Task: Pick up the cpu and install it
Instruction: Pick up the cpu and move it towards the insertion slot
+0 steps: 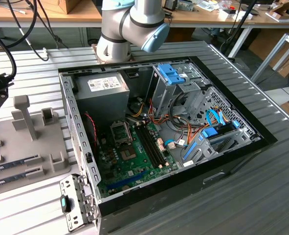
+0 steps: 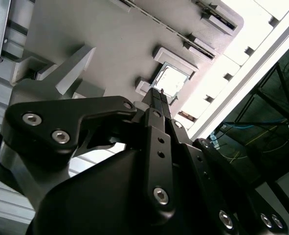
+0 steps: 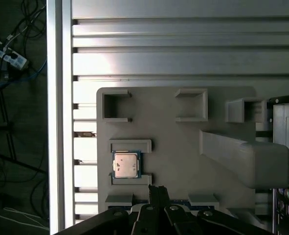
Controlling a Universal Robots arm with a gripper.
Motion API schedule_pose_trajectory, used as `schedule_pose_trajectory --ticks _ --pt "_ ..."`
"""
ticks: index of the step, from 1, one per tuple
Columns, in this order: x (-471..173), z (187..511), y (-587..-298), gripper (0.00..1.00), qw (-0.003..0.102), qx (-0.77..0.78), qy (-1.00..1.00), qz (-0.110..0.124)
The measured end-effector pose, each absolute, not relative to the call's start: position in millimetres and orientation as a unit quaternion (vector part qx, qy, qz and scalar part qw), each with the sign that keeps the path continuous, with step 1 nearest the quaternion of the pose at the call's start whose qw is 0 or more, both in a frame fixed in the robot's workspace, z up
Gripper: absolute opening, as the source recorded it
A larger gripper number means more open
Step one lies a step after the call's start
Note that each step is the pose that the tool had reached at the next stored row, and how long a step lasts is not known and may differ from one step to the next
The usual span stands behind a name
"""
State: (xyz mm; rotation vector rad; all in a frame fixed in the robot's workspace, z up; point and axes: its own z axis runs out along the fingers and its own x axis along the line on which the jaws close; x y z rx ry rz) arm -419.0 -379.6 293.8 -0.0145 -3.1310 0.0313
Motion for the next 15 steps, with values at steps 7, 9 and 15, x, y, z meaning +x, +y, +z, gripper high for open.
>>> schedule_pose_trajectory --ticks 7,9,15 --pt "-419.0 293.9 -379.6 0.36 0.004 -0.005 -1.000 0.010" --pt "-419.0 293.9 -379.6 0.36 0.004 -0.005 -1.000 0.010" --pt "-419.1 292.6 -379.6 0.36 0.004 -0.005 -1.000 0.010"
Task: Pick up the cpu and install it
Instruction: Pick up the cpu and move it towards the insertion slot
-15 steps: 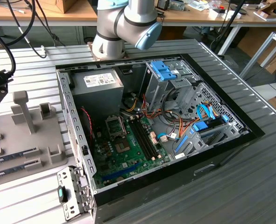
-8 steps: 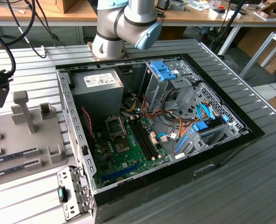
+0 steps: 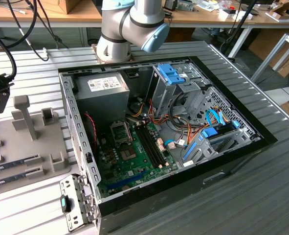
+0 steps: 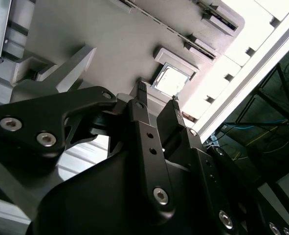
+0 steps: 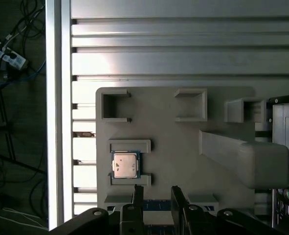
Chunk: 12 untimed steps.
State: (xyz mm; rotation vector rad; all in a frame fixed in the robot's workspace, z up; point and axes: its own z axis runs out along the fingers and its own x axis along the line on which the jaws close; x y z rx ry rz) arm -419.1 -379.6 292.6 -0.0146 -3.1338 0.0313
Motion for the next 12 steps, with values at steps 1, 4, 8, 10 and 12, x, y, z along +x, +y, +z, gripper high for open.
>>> schedule_pose_trajectory --ticks 1,4,8,10,12 --pt "-419.1 292.3 -379.6 0.36 0.004 -0.005 -1.000 0.010" --pt "-419.1 291.4 -379.6 0.36 0.004 -0.005 -1.000 0.010" --pt "-419.0 290.0 -379.6 0.36 0.004 -0.005 -1.000 0.010" --pt "-419.0 289.3 -379.6 0.36 0.004 -0.005 -1.000 0.010" --pt "-419.0 288.6 -379.6 0.36 0.004 -0.005 -1.000 0.010"
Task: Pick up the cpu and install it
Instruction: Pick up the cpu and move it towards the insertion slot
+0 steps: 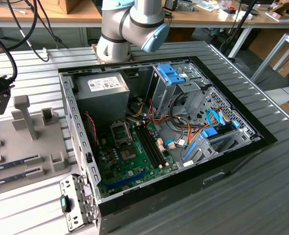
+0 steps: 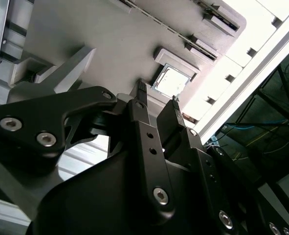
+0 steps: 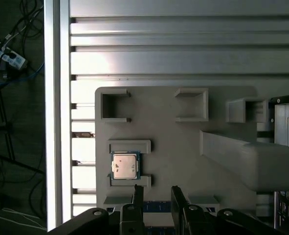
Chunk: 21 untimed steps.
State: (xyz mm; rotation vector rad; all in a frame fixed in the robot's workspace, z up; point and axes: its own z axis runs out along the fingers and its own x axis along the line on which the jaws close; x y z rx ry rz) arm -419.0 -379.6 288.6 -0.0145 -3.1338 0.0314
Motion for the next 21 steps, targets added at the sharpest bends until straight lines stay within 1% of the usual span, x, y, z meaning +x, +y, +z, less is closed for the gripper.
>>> schedule_pose_trajectory --ticks 21 --pt "-419.0 279.2 -379.6 0.36 0.004 -0.005 -1.000 0.010"
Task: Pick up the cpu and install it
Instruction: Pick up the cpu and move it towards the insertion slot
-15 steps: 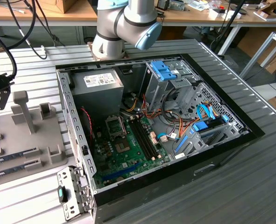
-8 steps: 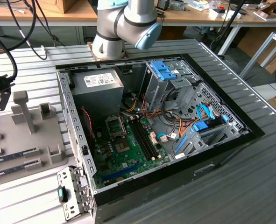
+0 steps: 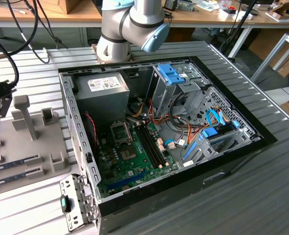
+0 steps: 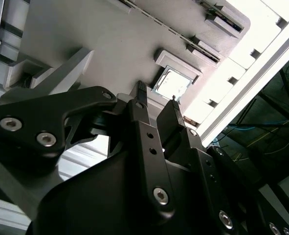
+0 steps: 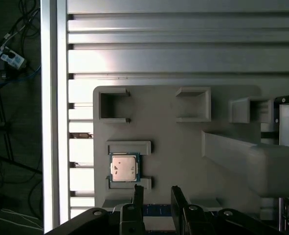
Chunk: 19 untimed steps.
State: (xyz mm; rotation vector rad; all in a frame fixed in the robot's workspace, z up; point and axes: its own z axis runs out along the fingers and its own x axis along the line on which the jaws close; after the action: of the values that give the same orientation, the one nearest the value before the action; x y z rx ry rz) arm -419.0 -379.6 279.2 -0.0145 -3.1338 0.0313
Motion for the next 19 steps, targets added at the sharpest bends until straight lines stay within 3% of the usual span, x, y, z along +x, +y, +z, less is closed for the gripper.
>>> schedule_pose_trajectory --ticks 19 --pt "-419.0 269.7 -379.6 0.36 0.004 -0.005 -1.000 0.010"
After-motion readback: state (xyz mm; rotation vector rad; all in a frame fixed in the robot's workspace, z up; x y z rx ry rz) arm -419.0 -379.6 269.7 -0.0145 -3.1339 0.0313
